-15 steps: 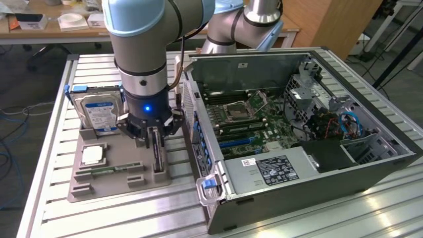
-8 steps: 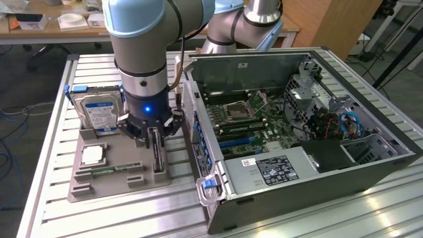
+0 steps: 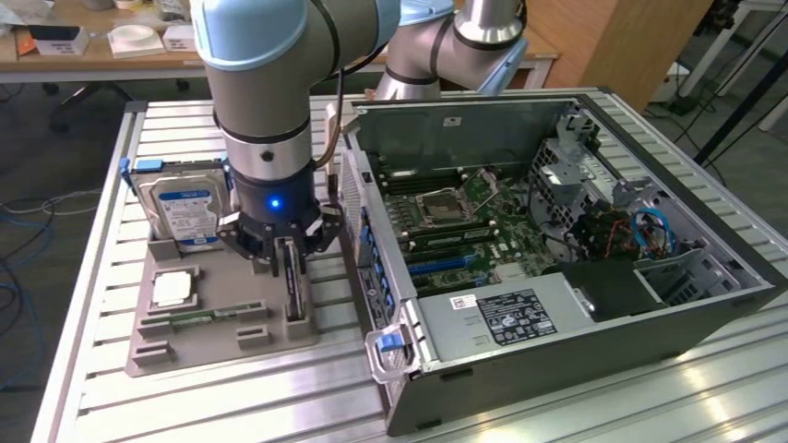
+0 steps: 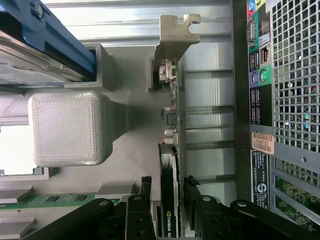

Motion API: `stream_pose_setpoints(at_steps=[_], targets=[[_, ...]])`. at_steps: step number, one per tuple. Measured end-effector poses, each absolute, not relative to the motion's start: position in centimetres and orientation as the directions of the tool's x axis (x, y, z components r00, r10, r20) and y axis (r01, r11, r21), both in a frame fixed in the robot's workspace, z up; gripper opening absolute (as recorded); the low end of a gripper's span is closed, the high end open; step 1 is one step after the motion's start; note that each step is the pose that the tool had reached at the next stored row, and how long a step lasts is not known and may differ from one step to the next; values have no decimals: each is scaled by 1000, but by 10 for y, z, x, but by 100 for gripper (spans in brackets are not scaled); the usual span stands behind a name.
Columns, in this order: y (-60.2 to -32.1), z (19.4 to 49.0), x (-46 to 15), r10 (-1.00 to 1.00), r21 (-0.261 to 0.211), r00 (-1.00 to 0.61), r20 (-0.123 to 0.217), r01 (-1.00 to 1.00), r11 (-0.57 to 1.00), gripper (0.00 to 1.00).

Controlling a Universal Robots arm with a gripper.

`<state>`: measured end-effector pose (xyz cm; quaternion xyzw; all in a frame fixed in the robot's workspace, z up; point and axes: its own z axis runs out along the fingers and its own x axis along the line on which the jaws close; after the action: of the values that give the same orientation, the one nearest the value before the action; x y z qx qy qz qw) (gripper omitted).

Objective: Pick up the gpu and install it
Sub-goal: 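Pick up the gpu and move the gpu toward the slot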

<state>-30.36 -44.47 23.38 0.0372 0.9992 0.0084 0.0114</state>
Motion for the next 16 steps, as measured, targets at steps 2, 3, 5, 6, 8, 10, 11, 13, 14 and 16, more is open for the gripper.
stream_pose_setpoints(at_steps=[2, 3, 5, 6, 8, 10, 11, 13, 14, 16], targets=[[-445, 234, -304, 75, 18, -997, -22, 74, 997, 39], [-445, 234, -304, 75, 18, -997, -22, 74, 997, 38], [-445, 234, -304, 75, 18, -997, -22, 74, 997, 31], [-445, 234, -304, 75, 18, -997, -22, 74, 997, 31], [-445, 234, -304, 75, 18, -997, -22, 74, 997, 31], [-445, 234, -304, 75, 18, -997, -22, 74, 997, 31], [-445, 234, -303, 75, 18, -997, -22, 74, 997, 31], [-445, 234, -302, 74, 18, -997, -22, 74, 997, 31], [-445, 234, -302, 75, 18, -997, -22, 74, 997, 31], [-445, 234, -302, 75, 18, -997, -22, 74, 997, 31]])
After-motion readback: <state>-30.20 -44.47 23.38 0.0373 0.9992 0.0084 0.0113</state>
